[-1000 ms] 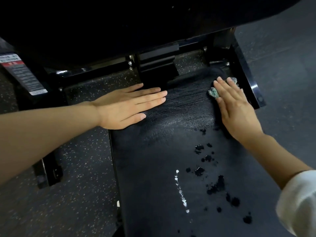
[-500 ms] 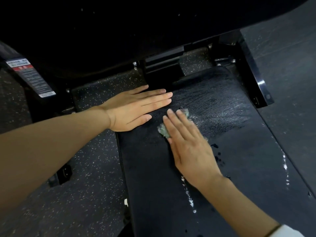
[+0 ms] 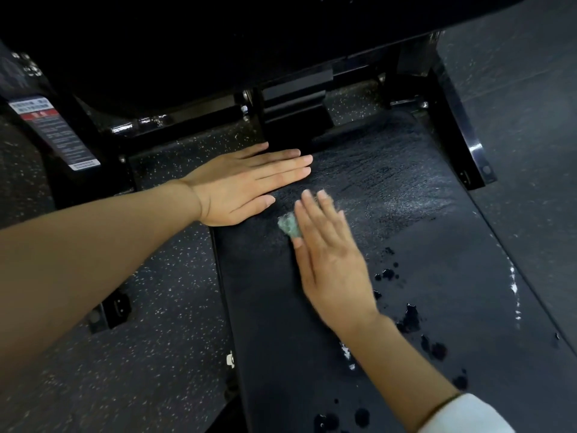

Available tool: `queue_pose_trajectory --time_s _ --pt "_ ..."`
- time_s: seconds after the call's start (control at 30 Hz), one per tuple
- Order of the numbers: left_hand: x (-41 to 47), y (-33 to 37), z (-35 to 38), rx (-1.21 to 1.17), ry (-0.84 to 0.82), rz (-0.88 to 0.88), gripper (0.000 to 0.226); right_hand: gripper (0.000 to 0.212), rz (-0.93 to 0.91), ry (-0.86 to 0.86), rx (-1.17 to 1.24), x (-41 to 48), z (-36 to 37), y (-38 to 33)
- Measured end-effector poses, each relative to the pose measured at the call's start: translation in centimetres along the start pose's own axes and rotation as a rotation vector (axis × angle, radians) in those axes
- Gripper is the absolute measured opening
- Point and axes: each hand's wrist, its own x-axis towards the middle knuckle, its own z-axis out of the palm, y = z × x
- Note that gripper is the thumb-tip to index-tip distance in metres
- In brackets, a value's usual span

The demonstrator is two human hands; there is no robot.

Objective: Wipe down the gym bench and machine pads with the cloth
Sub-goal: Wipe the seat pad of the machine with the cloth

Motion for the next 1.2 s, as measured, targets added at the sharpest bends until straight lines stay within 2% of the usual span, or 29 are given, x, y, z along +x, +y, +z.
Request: queue_pose_trajectory --time_s 0.17,0.33,0.57,0.77,0.87,1.03,1.2 --pt "0.0 0.1 -0.1 -0.007 0.006 0.008 0.059 0.05 -0.151 -0.118 -0.13 -2.9 2.2 -5.4" --pt "0.0 0.2 -0.2 0.013 0.005 0.004 0.059 0.05 -0.157 -0.107 -0.202 -2.8 2.3 -4.6" --pt "-0.1 0.2 -0.1 0.0 0.011 0.007 0.058 0.044 0.019 0.033 -0.203 -0.7 -0.3 2.2" --pt "-0.1 0.0 0.0 -0.001 0.016 0.011 0.057 0.046 0.192 0.119 -0.126 -0.7 1.2 -1.6" --pt "0.0 -0.1 0.1 -0.024 0.017 0.02 0.058 0.048 0.111 0.066 -0.187 -1.0 2.7 -5.2" --pt "0.0 0.1 -0.2 0.001 -0.004 0.005 0.06 0.043 0.065 0.067 -0.083 -1.6 4.3 -8.0" --pt "0.0 0.2 -0.3 0.004 -0.006 0.011 0.057 0.052 -0.186 -0.073 -0.177 -2.7 4.3 -7.9"
